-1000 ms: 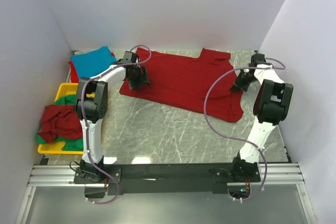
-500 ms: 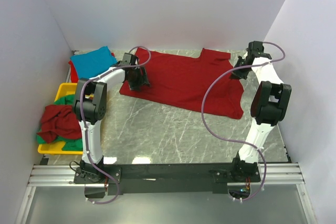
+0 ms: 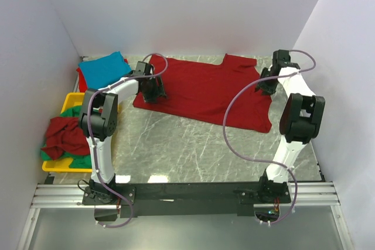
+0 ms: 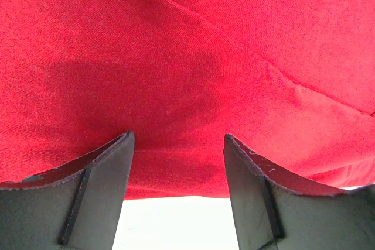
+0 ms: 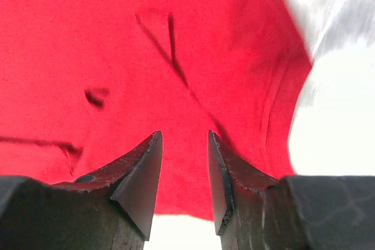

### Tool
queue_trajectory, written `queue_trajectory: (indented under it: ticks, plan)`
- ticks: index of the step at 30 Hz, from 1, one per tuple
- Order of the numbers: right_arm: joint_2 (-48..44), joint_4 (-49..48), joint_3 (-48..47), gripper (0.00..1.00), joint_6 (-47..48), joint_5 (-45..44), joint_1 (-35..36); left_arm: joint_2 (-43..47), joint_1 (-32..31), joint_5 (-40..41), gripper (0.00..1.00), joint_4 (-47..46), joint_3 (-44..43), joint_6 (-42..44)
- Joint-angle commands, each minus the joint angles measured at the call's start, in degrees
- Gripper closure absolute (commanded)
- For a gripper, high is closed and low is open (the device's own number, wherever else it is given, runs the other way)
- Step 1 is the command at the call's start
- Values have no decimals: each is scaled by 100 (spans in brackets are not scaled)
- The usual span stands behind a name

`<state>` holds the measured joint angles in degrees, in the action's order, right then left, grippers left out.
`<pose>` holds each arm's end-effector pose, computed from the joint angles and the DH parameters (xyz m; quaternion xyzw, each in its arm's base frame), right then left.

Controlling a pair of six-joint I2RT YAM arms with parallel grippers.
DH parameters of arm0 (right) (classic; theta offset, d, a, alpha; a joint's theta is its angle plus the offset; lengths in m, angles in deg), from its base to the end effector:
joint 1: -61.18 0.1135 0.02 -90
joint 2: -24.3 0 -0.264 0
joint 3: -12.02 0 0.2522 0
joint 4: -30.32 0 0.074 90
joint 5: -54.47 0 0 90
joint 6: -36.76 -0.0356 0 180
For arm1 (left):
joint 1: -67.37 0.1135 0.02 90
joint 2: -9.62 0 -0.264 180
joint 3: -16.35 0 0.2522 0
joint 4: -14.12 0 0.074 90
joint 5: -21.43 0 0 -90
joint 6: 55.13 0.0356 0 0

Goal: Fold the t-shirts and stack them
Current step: Fold the tshirt

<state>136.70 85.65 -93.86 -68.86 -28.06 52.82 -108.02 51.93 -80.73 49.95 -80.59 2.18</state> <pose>0.4189 -0.0569 0.2326 0.1856 0.9501 0.0784 0.2382 0.4206 -0.1239 0.1675 -0.1127 0.9461 -0.2094 0.2201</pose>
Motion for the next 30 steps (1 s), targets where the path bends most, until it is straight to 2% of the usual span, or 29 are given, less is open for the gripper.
queue_trajectory:
  ticks: [1,8,12,21,30]
  plan:
    - [-656,133,500,56,41,-131,63,189,-3,100,31,176,223,-62]
    - [-1343,203,1844,56,59,-351,10,260,-3,126,31,132,478,-36]
    - [-1537,168,2259,56,67,-465,-104,242,-3,135,30,140,557,-1]
    - [-1476,98,2523,55,94,-738,-280,277,-3,109,30,167,566,113]
    - [-1203,141,2523,58,182,-527,-298,365,-3,100,30,26,768,78]
